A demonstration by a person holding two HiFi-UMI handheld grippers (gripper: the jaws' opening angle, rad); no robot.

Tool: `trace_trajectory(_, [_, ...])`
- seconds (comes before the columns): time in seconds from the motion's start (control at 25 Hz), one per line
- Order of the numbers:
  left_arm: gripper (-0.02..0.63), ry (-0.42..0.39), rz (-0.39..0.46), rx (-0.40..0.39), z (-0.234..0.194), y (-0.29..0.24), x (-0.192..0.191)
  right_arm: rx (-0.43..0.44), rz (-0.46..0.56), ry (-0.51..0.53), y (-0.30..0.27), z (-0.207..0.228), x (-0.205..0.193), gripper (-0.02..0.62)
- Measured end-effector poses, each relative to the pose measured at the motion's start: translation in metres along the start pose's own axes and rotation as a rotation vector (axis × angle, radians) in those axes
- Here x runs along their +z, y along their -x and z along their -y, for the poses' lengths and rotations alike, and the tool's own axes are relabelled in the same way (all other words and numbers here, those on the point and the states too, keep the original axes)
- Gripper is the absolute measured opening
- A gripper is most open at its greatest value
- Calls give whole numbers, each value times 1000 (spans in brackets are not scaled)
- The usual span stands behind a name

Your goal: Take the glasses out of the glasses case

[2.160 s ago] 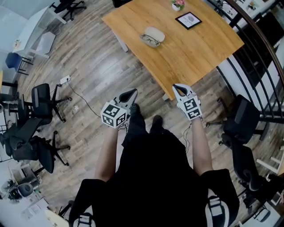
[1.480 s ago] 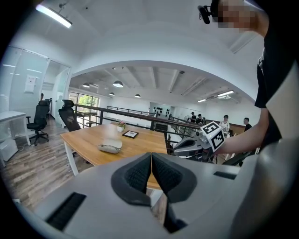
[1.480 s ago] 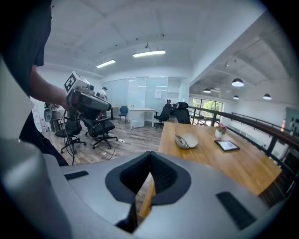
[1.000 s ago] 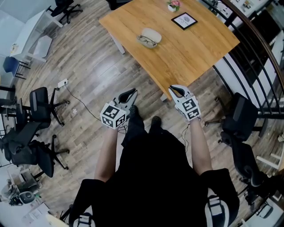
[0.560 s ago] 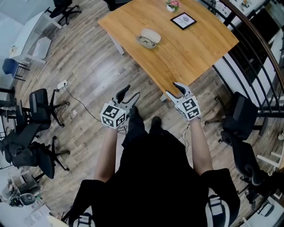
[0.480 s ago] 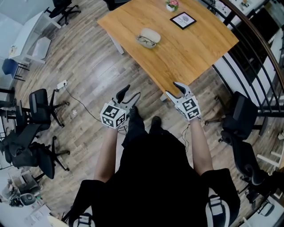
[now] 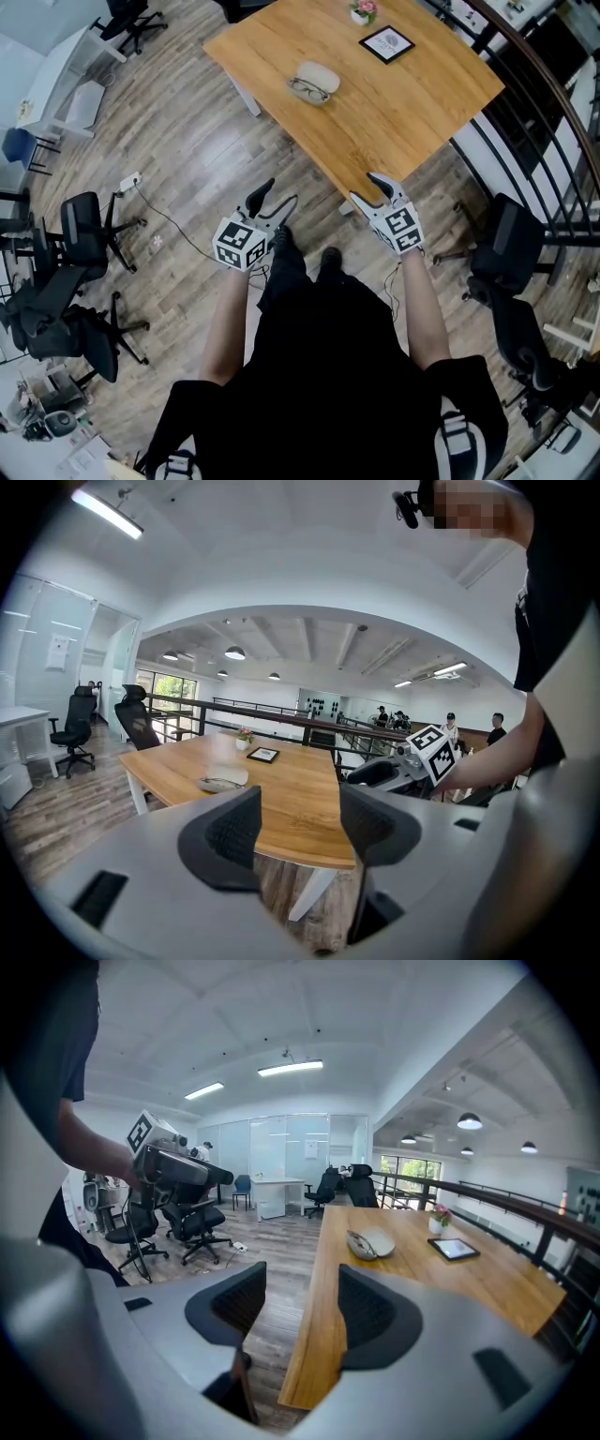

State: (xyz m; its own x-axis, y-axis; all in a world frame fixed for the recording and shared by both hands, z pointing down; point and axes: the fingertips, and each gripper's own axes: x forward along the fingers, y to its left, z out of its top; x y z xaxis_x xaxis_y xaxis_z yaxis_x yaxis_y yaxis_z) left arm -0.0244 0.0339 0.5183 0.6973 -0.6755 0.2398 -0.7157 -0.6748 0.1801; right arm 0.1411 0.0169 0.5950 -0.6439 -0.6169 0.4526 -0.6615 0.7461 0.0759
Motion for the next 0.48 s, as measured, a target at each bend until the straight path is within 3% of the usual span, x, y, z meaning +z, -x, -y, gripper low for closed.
trace_trajectory(0.48, [265,13,-15,-27,-53,-5,9,-20,-26,-15,-44,7,21,250])
